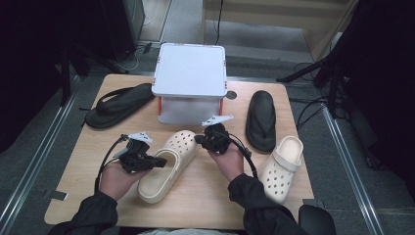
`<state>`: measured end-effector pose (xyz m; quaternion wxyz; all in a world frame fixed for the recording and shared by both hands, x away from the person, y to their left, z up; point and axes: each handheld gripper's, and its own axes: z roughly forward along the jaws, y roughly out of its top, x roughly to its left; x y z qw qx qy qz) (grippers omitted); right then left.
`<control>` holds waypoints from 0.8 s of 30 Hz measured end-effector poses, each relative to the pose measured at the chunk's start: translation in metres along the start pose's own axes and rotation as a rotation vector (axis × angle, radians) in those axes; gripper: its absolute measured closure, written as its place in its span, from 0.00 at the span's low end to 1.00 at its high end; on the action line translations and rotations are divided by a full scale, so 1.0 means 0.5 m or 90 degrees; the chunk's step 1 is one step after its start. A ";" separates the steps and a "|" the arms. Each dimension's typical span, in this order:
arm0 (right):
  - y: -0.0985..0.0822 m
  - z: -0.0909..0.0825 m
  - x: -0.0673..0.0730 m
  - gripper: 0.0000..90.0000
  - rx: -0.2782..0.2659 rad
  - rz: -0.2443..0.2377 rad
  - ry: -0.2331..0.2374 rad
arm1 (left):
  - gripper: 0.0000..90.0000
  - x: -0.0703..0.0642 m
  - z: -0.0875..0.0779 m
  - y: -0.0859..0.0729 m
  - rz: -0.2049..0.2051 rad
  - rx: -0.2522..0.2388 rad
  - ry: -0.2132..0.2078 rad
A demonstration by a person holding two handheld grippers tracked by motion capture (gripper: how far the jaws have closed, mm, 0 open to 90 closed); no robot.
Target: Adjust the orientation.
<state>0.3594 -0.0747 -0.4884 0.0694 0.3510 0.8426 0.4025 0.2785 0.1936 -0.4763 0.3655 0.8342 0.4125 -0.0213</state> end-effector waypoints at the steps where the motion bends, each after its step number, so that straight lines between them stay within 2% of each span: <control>1: -0.001 -0.004 0.002 1.00 -0.002 0.003 0.003 | 0.99 0.000 -0.012 -0.004 0.004 0.000 0.002; 3: -0.007 -0.016 0.009 1.00 -0.008 0.005 0.010 | 0.99 0.001 -0.033 -0.010 0.008 -0.006 0.009; 6: -0.025 -0.035 0.033 1.00 -0.013 0.005 0.028 | 1.00 0.010 -0.065 -0.023 -0.001 -0.020 0.024; 9: -0.045 -0.044 0.059 1.00 -0.015 0.004 0.039 | 1.00 0.035 -0.075 -0.035 -0.016 -0.025 0.042; 13: -0.072 -0.040 0.100 1.00 -0.003 -0.008 0.059 | 1.00 0.077 -0.058 -0.045 -0.037 -0.003 0.056; 16: -0.082 -0.032 0.119 1.00 0.009 -0.006 0.074 | 1.00 0.092 -0.043 -0.049 -0.052 0.003 0.045; 18: -0.089 -0.028 0.129 1.00 0.016 0.001 0.088 | 1.00 0.096 -0.032 -0.049 -0.057 0.001 0.032; 21: -0.093 -0.019 0.140 1.00 0.020 -0.006 0.095 | 1.00 0.091 -0.014 -0.049 -0.058 0.013 0.015; 24: -0.091 -0.008 0.140 1.00 0.025 -0.006 0.089 | 1.00 0.082 -0.006 -0.046 -0.053 0.022 0.019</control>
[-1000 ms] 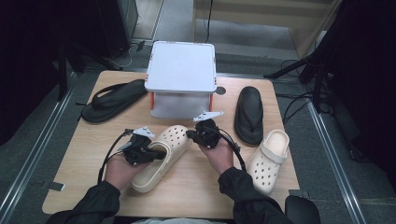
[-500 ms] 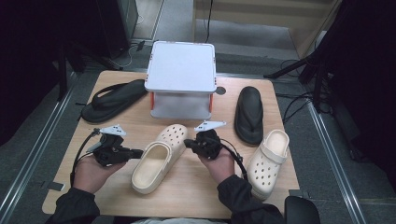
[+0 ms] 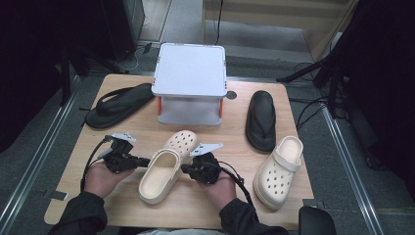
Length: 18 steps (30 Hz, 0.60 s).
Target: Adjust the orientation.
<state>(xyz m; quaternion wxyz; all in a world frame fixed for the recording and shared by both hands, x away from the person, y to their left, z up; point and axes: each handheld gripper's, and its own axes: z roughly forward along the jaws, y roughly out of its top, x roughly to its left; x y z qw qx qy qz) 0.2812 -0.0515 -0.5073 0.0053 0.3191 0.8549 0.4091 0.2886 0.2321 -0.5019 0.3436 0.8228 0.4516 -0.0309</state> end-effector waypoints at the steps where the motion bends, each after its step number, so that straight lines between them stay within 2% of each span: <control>1: 0.000 0.001 -0.002 1.00 -0.001 -0.001 0.000 | 1.00 -0.001 0.000 0.000 -0.001 -0.003 0.001; 4: 0.004 0.002 -0.009 1.00 -0.005 -0.002 -0.006 | 1.00 -0.005 0.003 0.002 0.002 0.000 0.001; 7: 0.012 0.004 -0.017 1.00 -0.004 -0.011 -0.026 | 1.00 -0.011 0.006 0.005 0.007 0.000 0.006; 14: 0.027 0.009 -0.036 1.00 -0.002 -0.008 -0.035 | 1.00 -0.020 0.009 0.007 0.007 0.001 0.016; 18: 0.034 0.011 -0.047 1.00 -0.002 -0.001 -0.043 | 1.00 -0.028 0.014 0.008 0.013 0.004 0.012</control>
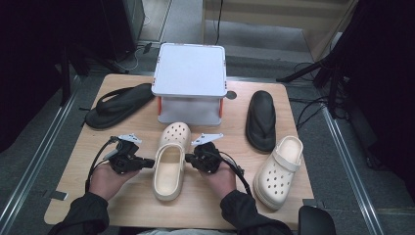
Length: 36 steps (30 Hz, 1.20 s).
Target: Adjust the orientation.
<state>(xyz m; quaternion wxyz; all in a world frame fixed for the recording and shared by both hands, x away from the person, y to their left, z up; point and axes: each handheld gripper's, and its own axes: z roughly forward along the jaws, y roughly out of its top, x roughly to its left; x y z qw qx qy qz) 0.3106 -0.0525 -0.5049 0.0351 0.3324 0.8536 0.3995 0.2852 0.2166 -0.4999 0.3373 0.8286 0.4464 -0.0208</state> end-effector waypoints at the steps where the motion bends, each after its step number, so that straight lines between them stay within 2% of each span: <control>1: 0.001 0.000 -0.003 1.00 0.002 0.000 0.000 | 1.00 -0.002 0.001 0.000 0.006 0.001 0.001; 5: -0.004 0.000 -0.010 1.00 0.004 0.015 0.013 | 1.00 -0.002 0.001 0.000 0.005 -0.003 0.001; 8: -0.005 0.003 -0.008 1.00 0.008 0.004 0.007 | 0.97 0.001 -0.002 0.000 0.003 -0.011 0.001; 11: -0.005 -0.005 -0.010 1.00 0.007 0.005 0.014 | 0.85 0.003 -0.022 -0.001 -0.004 -0.050 -0.001; 13: -0.008 -0.021 -0.014 0.99 0.003 0.000 0.025 | 0.76 0.002 -0.034 -0.003 -0.010 -0.065 -0.002; 16: -0.013 -0.042 -0.019 0.90 -0.005 0.004 0.052 | 0.66 -0.001 -0.040 -0.003 -0.006 -0.092 0.011; 20: -0.009 -0.067 -0.019 0.79 -0.026 0.002 0.076 | 0.56 0.000 -0.045 0.003 -0.004 -0.093 0.014; 23: -0.008 -0.082 -0.020 0.75 -0.037 -0.012 0.075 | 0.50 0.003 -0.052 0.004 -0.010 -0.102 0.009; 26: -0.011 -0.098 -0.021 0.73 -0.037 -0.025 0.064 | 0.48 0.005 -0.056 0.003 -0.006 -0.095 0.028; 29: -0.015 -0.111 -0.022 0.72 -0.042 -0.041 0.057 | 0.47 0.010 -0.061 0.005 -0.007 -0.103 0.038; 36: -0.021 -0.155 -0.029 0.69 -0.043 -0.058 0.042 | 0.45 0.006 -0.055 0.011 0.000 -0.092 0.030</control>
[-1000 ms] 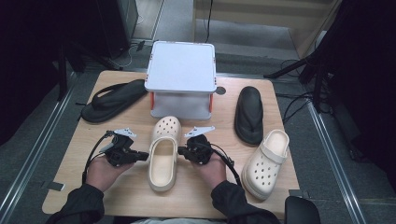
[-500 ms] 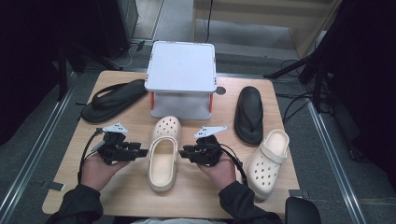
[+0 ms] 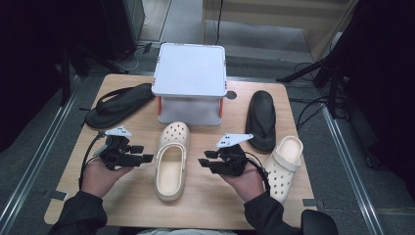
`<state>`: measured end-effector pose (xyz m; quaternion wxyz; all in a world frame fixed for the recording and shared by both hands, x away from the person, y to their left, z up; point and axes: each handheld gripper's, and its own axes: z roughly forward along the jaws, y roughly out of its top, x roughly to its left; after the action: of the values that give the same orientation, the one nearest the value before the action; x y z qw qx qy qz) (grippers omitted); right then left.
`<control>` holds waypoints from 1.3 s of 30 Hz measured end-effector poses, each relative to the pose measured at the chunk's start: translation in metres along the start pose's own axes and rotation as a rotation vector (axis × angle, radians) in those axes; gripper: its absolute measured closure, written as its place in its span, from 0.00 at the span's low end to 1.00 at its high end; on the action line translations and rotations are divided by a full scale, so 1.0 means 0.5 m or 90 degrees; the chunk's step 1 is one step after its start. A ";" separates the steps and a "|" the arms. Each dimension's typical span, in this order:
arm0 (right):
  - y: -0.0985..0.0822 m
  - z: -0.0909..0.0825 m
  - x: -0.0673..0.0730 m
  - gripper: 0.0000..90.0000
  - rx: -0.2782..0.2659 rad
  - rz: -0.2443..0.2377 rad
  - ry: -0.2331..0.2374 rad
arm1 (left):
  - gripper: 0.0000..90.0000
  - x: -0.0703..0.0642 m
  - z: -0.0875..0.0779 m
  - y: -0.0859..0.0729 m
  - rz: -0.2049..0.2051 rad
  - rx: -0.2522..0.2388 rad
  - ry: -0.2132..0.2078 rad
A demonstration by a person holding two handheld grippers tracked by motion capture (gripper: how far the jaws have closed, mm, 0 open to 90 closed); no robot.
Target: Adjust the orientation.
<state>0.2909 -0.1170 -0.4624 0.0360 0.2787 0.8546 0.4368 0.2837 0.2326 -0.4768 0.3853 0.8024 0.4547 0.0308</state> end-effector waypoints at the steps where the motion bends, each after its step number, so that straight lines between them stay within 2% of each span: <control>1: -0.001 -0.008 0.000 0.69 -0.001 -0.002 -0.005 | 0.45 -0.003 0.001 0.001 0.006 0.001 -0.003; 7: -0.017 -0.051 -0.012 0.70 -0.011 0.007 -0.027 | 0.45 -0.008 0.004 0.014 0.020 -0.004 0.001; 11: -0.025 -0.073 -0.019 0.70 -0.013 0.012 -0.044 | 0.45 -0.006 0.004 0.021 0.015 -0.003 -0.002; 16: -0.042 -0.108 -0.037 0.68 -0.003 0.014 -0.081 | 0.45 -0.004 0.011 0.029 0.014 -0.001 -0.006; 21: -0.062 -0.142 -0.053 0.69 -0.009 0.042 -0.104 | 0.45 -0.012 0.016 0.044 0.032 -0.002 0.000; 24: -0.072 -0.164 -0.063 0.69 -0.013 0.047 -0.121 | 0.46 -0.016 0.020 0.054 0.042 -0.001 0.001; 26: -0.078 -0.181 -0.070 0.68 -0.015 0.060 -0.127 | 0.46 -0.017 0.021 0.057 0.043 -0.001 0.001; 33: -0.116 -0.246 -0.104 0.68 -0.022 0.099 -0.176 | 0.47 -0.011 0.030 0.067 0.039 0.000 -0.012; 39: -0.142 -0.281 -0.127 0.68 -0.018 0.111 -0.199 | 0.47 -0.012 0.034 0.067 0.042 0.009 -0.012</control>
<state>0.2700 -0.2841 -0.4416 0.1343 0.4153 0.8051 0.4016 0.3107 0.2081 -0.4652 0.3825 0.8201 0.4244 0.0327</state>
